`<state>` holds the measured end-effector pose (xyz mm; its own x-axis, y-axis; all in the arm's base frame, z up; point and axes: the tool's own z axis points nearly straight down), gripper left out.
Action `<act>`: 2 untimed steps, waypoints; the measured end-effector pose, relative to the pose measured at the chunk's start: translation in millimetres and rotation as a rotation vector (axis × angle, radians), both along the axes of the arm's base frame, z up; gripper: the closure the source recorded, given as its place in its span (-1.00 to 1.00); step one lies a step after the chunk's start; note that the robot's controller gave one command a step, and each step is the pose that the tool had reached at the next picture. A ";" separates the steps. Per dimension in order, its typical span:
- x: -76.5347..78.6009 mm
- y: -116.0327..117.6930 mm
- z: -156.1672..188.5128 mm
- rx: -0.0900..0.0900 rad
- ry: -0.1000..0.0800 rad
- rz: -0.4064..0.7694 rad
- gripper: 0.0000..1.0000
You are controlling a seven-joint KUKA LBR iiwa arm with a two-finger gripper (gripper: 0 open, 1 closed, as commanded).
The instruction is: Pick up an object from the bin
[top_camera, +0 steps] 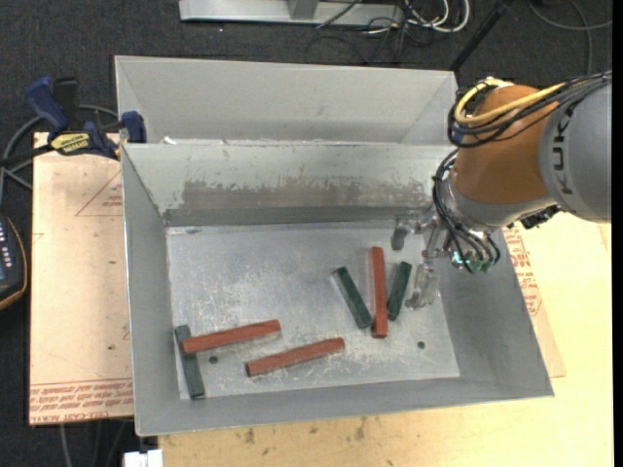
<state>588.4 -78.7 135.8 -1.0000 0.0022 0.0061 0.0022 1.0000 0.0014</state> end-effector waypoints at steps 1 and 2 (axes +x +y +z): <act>21.3 -12.3 -65.3 0.000 -0.012 0.447 -1.00; 22.8 -12.8 -62.7 -0.002 -0.016 0.447 1.00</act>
Offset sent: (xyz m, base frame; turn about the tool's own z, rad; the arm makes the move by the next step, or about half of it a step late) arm 0.0198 -0.0128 -0.0658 -0.4503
